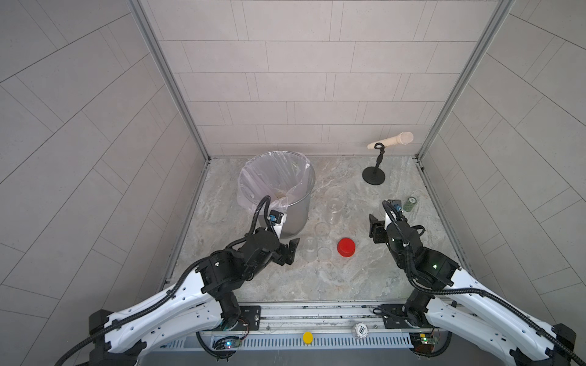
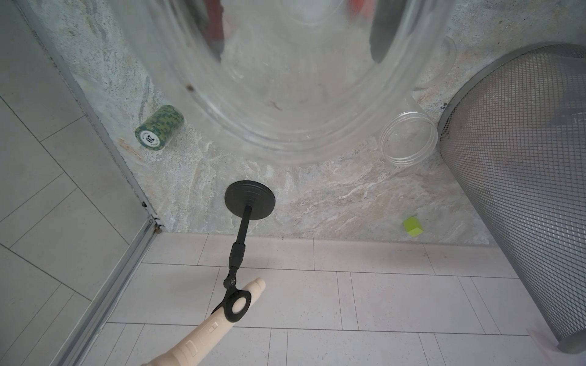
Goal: Empty moldy rice from jars
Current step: Adjust the trash bin at the center of the board.
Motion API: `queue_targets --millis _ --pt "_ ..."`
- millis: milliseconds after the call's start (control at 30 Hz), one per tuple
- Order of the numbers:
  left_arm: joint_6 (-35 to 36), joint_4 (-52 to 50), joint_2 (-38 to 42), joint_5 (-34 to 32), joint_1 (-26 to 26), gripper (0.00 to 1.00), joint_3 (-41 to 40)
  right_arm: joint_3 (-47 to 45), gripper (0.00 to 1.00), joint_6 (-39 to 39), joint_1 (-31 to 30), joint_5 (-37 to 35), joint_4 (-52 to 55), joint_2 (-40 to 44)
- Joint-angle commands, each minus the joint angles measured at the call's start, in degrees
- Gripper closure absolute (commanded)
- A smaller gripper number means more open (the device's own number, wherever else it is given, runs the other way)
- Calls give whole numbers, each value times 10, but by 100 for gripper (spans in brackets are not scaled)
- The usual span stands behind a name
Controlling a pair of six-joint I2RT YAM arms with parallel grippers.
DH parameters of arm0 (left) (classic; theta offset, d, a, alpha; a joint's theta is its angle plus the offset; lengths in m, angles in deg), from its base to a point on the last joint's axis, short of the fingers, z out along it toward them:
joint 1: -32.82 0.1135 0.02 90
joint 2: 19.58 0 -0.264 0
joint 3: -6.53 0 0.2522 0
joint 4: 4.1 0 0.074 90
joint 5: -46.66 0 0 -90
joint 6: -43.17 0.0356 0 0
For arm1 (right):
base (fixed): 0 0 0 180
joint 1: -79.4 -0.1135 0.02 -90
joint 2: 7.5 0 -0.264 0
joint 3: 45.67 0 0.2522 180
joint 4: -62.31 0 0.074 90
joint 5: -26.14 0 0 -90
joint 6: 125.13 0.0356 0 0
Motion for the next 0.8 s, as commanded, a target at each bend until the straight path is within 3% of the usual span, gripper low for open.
queue_targets --millis 0,233,567,767 --pt "-10 37 -4 -51 -1 12 -20 -1 57 17 1 -14 -16 -11" --pt "-16 81 -24 -56 19 13 -62 -2 57 32 5 -32 -29 -50" --pt "-33 142 -12 -10 81 16 -131 -45 57 66 9 -36 -108 -116" --pt "-46 184 -48 30 133 17 -154 -44 56 59 11 -28 -139 -161"
